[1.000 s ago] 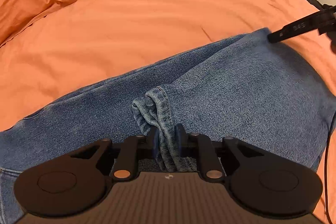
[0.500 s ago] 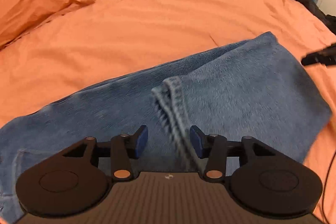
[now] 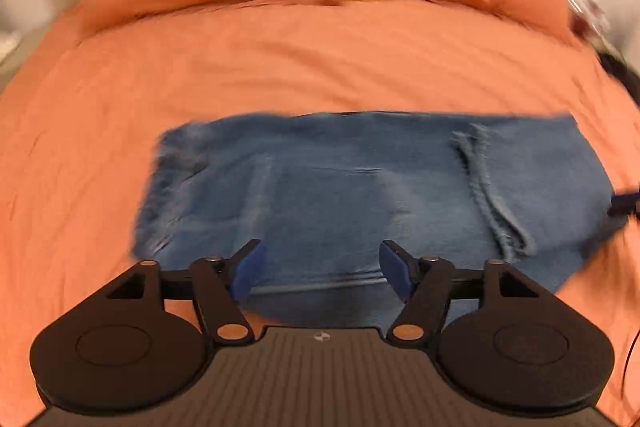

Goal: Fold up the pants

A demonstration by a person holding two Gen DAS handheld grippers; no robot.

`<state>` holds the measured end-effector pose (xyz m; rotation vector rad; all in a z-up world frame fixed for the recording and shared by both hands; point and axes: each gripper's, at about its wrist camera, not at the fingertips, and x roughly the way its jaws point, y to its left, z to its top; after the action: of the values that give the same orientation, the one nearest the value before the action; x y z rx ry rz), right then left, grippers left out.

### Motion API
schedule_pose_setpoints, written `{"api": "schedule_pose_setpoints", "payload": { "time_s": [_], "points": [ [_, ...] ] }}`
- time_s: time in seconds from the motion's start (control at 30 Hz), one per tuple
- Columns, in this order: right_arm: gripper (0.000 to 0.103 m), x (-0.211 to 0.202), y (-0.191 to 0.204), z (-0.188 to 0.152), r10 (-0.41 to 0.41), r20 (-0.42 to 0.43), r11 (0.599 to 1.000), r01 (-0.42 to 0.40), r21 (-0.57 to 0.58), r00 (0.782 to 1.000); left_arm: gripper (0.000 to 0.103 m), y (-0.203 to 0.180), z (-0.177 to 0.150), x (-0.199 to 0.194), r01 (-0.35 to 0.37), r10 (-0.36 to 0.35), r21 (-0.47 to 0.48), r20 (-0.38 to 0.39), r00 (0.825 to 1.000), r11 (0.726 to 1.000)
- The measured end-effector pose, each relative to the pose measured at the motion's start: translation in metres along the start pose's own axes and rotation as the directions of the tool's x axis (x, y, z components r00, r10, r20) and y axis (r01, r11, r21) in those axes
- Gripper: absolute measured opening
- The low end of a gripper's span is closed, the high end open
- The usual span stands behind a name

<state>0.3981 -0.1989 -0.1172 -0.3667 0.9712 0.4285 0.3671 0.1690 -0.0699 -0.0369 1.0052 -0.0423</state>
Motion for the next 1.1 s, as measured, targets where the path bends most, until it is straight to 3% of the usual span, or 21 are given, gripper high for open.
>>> {"api": "schedule_pose_setpoints", "payload": {
  "time_s": [0.07,0.13,0.3,0.43,0.57,0.7,0.83,0.97,1.1],
  "points": [
    [0.013,0.005,0.016,0.011,0.033,0.003,0.996,-0.032,-0.079,0.999,0.082,0.033,-0.009,0.0,0.007,-0.004,-0.115,0.024,1.0,0.993],
    [0.013,0.013,0.032,0.022,0.041,-0.002,0.982,-0.041,-0.185,0.999,0.082,0.066,-0.018,0.005,0.019,-0.008,-0.247,0.046,0.999,0.969],
    [0.013,0.032,0.054,0.046,0.037,-0.032,0.942,-0.046,-0.333,0.999,0.082,0.128,-0.046,0.026,0.098,-0.064,-0.518,0.084,0.994,0.849],
    [0.013,0.052,0.065,0.067,0.048,-0.053,0.909,-0.066,-0.412,0.997,0.082,0.146,-0.058,0.052,0.182,-0.123,-0.636,0.137,0.983,0.75],
    [0.014,0.075,0.081,0.085,0.046,-0.123,0.846,-0.104,-0.524,0.991,0.082,0.153,-0.062,0.079,0.214,-0.156,-0.694,0.146,0.977,0.688],
    [0.014,0.099,0.091,0.096,0.035,-0.191,0.782,-0.145,-0.606,0.981,0.085,0.159,-0.067,0.096,0.269,-0.194,-0.713,0.188,0.963,0.648],
    [0.015,0.121,0.094,0.101,0.043,-0.288,0.745,-0.223,-0.629,0.957,0.083,0.167,-0.075,0.108,0.329,-0.218,-0.725,0.246,0.944,0.606],
    [0.015,0.129,0.084,0.113,0.079,-0.356,0.765,-0.286,-0.577,0.931,0.071,0.169,-0.078,0.113,0.352,-0.217,-0.722,0.277,0.936,0.596],
    [0.015,0.132,0.084,0.109,0.068,-0.353,0.76,-0.278,-0.587,0.933,0.056,0.166,-0.074,0.106,0.337,-0.195,-0.714,0.276,0.941,0.614]
  ]
}}
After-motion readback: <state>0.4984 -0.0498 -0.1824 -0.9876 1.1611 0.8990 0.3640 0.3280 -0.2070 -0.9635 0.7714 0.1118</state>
